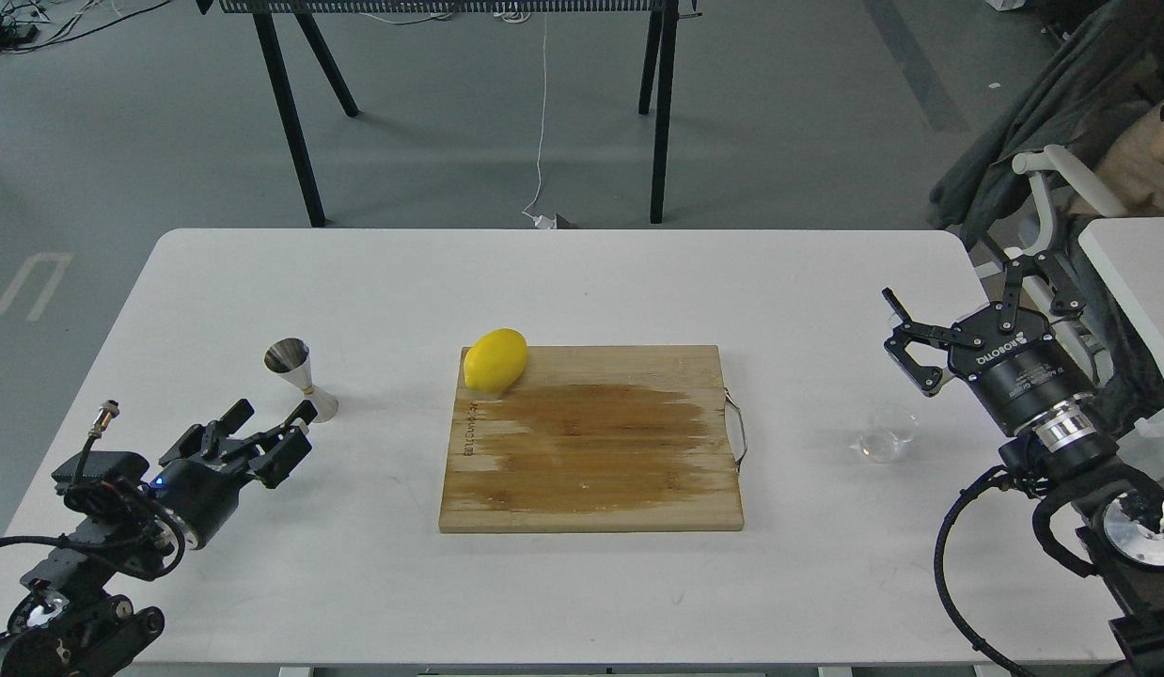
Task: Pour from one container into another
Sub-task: 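Close the left gripper around the metal jigger beside the board, then lift the jigger with the left gripper and carry it over the board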
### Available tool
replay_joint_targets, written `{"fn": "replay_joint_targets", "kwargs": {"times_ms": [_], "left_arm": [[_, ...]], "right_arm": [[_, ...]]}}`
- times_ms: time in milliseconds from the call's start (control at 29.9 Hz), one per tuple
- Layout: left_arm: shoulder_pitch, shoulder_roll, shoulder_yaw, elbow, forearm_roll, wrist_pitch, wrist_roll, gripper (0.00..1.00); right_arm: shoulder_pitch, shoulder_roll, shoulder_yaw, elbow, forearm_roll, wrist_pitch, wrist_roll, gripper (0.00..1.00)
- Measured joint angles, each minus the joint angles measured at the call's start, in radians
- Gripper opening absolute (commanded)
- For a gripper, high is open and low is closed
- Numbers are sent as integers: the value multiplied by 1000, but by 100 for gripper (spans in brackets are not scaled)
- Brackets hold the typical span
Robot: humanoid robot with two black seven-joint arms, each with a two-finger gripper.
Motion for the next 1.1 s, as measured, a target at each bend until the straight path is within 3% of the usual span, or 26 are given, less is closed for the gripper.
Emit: {"fn": "replay_joint_targets", "kwargs": {"times_ms": [568,802,936,1103], "left_arm": [[-93,-118,3,154,5,0,0,97],[-138,-166,27,220,-1,0,0,91],[-168,-197,37,268,-2,0,0,77],[-199,-232,44,344,2,0,0,40]], "right_arm": [[0,0,0,0,1,0,0,99],[-2,0,0,-1,0,0,0,99],[-3,0,0,-2,0,0,0,98],[-3,0,0,-1,0,0,0,99]]}}
